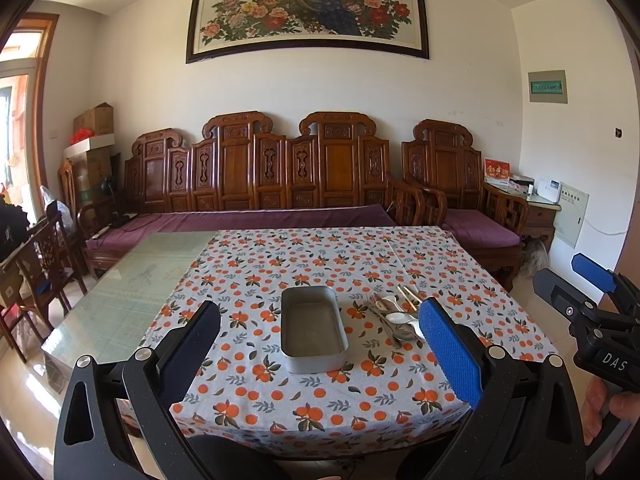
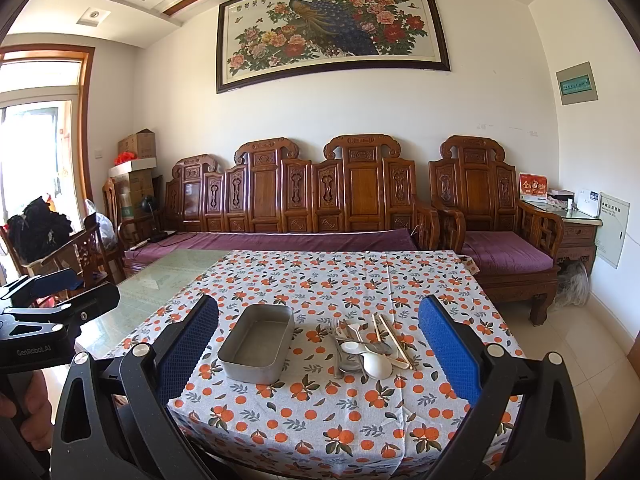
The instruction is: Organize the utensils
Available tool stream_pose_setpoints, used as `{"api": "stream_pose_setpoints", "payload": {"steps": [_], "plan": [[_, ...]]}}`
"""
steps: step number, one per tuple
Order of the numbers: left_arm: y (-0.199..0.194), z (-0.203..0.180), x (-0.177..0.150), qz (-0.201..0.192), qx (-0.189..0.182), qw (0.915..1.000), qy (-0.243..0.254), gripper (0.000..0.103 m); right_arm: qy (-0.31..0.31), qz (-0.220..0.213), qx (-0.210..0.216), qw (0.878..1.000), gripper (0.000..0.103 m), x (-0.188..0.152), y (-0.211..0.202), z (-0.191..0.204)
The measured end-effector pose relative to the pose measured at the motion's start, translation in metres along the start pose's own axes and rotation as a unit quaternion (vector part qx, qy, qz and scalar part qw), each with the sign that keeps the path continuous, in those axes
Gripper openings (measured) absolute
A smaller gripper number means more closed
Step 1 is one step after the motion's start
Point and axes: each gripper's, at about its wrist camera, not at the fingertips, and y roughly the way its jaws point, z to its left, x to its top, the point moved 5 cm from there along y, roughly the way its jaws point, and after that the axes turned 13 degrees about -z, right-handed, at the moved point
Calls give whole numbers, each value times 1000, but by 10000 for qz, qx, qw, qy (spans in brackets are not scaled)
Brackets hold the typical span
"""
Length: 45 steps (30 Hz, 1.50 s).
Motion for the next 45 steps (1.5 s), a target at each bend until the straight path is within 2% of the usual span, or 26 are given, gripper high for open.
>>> {"api": "stream_pose_setpoints", "payload": {"steps": [32, 37, 45], "plan": [[1, -3, -2, 21, -36, 10000, -18, 96, 18, 18, 11, 10000, 100, 1, 1, 3], [8, -2, -10, 162, -89, 9998, -16, 96, 50, 74, 52, 9999, 100, -2, 3, 6], [33, -10, -36, 545, -352, 9979, 52, 96, 71, 293, 158, 9994, 100, -27, 23, -10]]}}
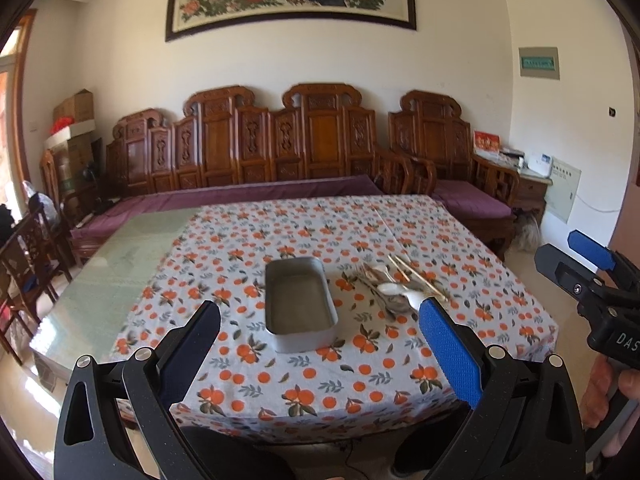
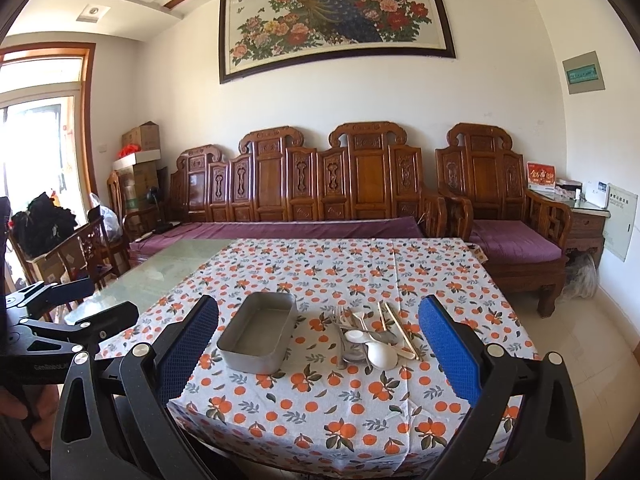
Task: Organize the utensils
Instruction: 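Move both tools down toward the utensils lying beside the grey tray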
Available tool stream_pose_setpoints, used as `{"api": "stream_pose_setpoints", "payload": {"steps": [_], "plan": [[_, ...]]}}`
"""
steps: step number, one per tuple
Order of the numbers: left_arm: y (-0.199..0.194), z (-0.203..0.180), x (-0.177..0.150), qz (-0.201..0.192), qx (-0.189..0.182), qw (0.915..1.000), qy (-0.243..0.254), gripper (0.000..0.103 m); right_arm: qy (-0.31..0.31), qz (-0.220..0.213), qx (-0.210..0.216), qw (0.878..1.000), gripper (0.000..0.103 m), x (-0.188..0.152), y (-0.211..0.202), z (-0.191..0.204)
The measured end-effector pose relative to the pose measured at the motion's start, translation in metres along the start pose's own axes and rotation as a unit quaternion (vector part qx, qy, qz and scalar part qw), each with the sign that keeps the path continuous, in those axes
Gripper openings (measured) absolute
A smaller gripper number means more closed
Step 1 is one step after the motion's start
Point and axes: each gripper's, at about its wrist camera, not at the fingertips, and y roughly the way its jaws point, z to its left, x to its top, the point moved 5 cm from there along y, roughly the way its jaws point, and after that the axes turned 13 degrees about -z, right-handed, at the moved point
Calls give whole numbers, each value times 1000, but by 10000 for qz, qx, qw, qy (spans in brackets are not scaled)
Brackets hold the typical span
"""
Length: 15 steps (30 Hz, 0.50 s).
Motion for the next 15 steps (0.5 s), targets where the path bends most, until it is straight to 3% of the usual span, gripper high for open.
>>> {"api": "stream_pose_setpoints", "payload": {"steps": [15], "plan": [[77, -9, -16, 558, -369, 9973, 289, 96, -14, 758, -88, 9971, 79, -50, 92, -58]]}}
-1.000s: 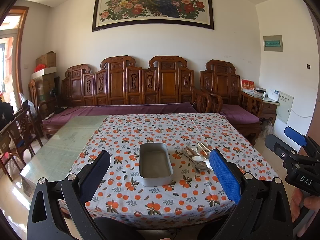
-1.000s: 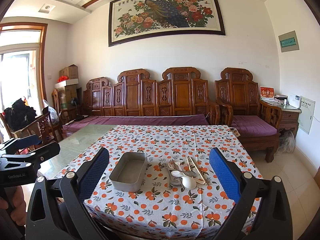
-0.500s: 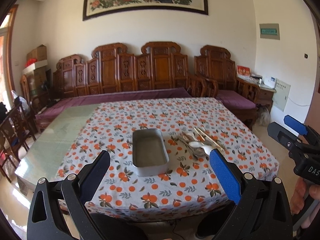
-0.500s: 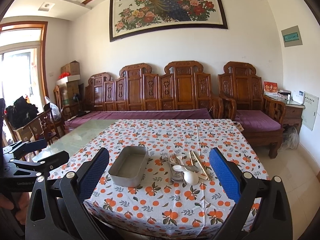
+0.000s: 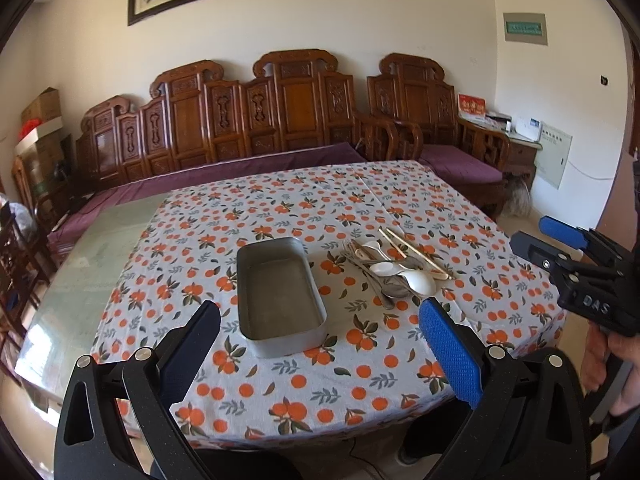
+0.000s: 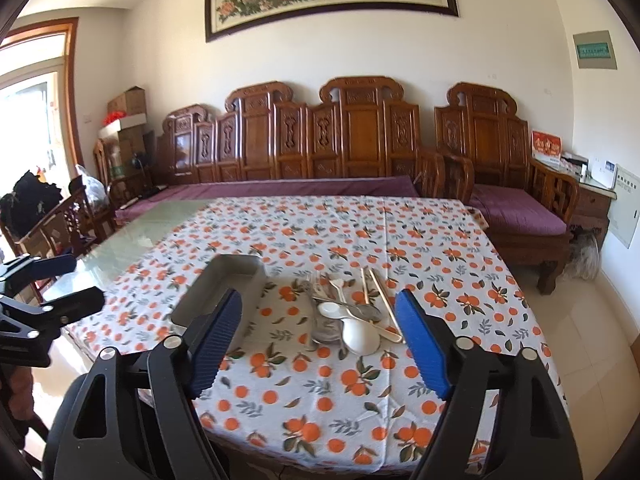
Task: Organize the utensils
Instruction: 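Move both tools down toward the utensils lying beside the grey tray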
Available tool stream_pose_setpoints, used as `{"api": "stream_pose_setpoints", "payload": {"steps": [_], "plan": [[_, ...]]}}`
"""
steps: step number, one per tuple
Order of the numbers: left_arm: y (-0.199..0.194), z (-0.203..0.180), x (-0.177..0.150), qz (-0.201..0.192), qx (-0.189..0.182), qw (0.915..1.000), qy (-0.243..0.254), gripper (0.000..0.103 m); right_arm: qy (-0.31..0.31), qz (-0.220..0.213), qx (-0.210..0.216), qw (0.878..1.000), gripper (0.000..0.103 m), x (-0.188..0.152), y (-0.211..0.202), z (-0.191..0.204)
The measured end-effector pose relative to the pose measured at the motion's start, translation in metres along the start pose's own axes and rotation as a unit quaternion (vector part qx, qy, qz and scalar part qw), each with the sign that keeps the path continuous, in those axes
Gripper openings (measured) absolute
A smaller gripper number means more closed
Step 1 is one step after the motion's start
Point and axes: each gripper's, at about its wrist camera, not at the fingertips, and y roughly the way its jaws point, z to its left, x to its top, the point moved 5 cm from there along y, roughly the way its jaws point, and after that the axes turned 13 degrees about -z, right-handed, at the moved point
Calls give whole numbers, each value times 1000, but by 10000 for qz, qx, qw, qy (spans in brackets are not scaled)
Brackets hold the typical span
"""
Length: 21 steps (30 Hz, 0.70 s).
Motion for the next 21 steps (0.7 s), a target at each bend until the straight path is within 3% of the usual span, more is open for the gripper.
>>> {"api": "stream_pose_setpoints", "payload": {"steps": [10, 21], "plan": [[55, -3, 1, 247, -139, 9996, 42, 96, 186, 325, -143, 9992, 68, -9, 69, -48], [113, -18, -18, 690, -437, 9966, 44, 96, 339, 882, -90, 9955, 56, -47, 145, -83]]}}
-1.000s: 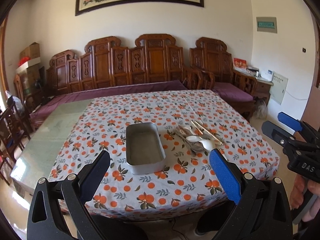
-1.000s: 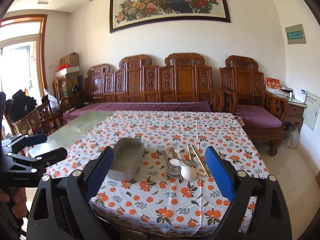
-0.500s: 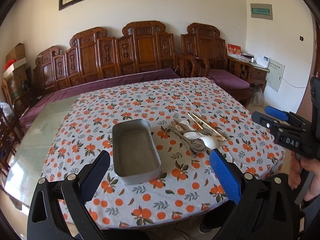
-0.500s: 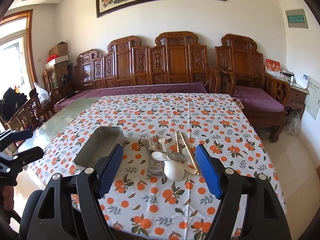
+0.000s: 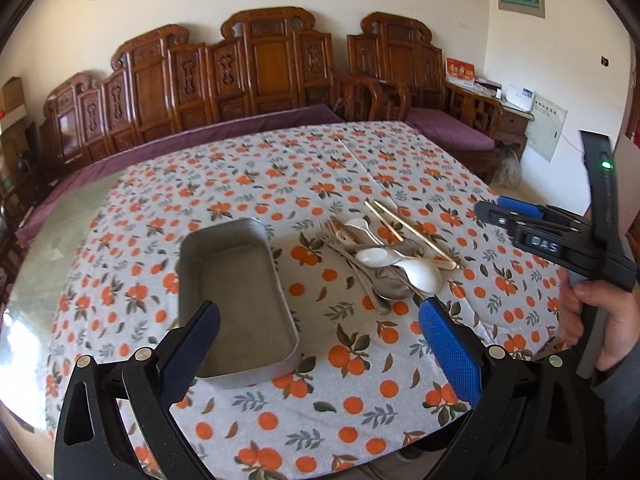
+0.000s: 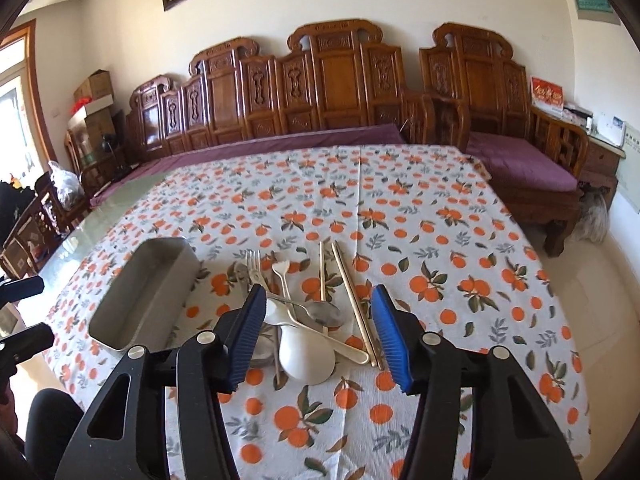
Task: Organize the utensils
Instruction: 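Move both tools down toward the utensils lying beside the grey tray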
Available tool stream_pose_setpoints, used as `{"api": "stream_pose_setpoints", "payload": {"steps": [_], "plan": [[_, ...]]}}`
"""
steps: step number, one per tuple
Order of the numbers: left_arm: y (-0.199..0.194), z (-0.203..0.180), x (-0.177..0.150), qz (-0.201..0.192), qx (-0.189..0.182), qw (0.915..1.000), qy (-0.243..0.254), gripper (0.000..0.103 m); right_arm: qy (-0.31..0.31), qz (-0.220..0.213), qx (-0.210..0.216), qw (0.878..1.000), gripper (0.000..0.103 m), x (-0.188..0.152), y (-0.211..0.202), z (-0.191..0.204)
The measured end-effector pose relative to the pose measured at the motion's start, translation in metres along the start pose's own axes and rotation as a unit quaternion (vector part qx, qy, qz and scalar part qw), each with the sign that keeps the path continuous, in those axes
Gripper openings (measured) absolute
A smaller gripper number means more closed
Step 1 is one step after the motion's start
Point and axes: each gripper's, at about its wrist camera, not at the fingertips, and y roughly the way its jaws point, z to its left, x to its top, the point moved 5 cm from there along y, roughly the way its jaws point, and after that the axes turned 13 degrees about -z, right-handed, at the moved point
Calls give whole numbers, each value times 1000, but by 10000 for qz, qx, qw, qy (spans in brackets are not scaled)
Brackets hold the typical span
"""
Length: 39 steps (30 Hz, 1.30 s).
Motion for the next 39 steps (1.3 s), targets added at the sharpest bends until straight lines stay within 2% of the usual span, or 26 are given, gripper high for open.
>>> {"api": "stream_pose_setpoints", "payload": {"steps": [6, 9, 14, 21, 28, 30, 32, 35, 39], "plan": [[20, -6, -1, 94, -22, 9999, 77, 96, -23, 411, 222, 9989, 53, -16, 53, -9], [30, -4, -1, 141, 3, 9999, 63, 96, -14, 692, 348, 9970, 48, -30, 79, -11], [44, -2, -3, 210, 46, 9998, 1, 96, -218, 996, 449, 9938, 45, -43, 106, -6], [62, -7, -5, 295, 110, 9995, -3, 96, -659, 1340, 517, 9874, 42, -62, 127, 4], [70, -11, -9, 393, 123, 9991, -25, 96, -1145, 1362, 285, 9836, 36, -67, 137, 12], [71, -13, -10, 428, 129, 9990, -10, 96, -1246, 1327, 303, 9828, 32, -66, 137, 16], [70, -14, -10, 435, 132, 9990, -4, 96, -1262, 1242, 322, 9837, 20, -63, 133, 16], [71, -15, -11, 436, 161, 9989, -15, 96, -1193, 1185, 336, 9852, 10, -59, 130, 12], [73, -20, -10, 465, 192, 9987, 53, 96, -1088, 1178, 284, 9866, 3, -57, 129, 3]]}}
